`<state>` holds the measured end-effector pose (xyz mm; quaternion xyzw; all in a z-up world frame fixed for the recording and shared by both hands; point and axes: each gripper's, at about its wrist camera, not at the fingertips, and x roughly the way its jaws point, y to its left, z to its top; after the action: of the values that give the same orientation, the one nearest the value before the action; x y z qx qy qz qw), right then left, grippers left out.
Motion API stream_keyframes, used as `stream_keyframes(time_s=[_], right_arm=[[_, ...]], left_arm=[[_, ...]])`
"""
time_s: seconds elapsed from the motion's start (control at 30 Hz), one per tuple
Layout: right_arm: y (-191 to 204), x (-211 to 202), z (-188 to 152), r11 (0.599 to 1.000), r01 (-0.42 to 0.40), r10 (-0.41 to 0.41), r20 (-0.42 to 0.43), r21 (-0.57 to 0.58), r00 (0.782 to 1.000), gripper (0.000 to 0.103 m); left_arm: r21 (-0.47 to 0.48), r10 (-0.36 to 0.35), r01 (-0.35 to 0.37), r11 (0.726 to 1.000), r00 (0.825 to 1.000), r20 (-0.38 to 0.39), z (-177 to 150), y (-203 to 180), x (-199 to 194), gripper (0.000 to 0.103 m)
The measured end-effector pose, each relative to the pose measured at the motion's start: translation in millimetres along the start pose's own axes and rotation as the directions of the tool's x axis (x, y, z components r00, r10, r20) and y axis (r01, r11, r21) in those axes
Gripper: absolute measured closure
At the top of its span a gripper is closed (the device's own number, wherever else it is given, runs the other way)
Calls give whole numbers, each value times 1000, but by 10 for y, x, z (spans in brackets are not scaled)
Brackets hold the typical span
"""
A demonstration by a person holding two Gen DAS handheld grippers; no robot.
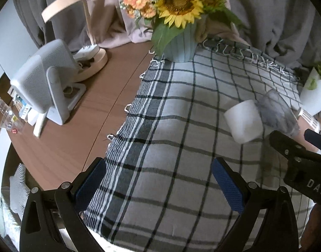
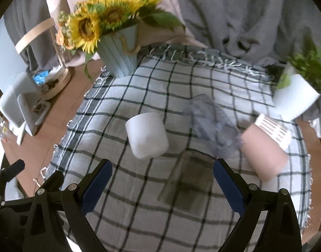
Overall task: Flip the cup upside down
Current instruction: 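Move the right gripper to the white cup and close around it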
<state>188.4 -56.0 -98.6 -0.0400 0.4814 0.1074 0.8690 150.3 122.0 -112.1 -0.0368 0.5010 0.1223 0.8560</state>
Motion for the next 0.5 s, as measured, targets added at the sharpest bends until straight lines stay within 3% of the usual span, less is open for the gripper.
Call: stream_keyframes(time_s=[0.5], right_arm=[[215,880,338,998,-18,8,-159,-63,987,14]], left_arm=[[15,15,-14,1000,997,-77,220,55,528,0]])
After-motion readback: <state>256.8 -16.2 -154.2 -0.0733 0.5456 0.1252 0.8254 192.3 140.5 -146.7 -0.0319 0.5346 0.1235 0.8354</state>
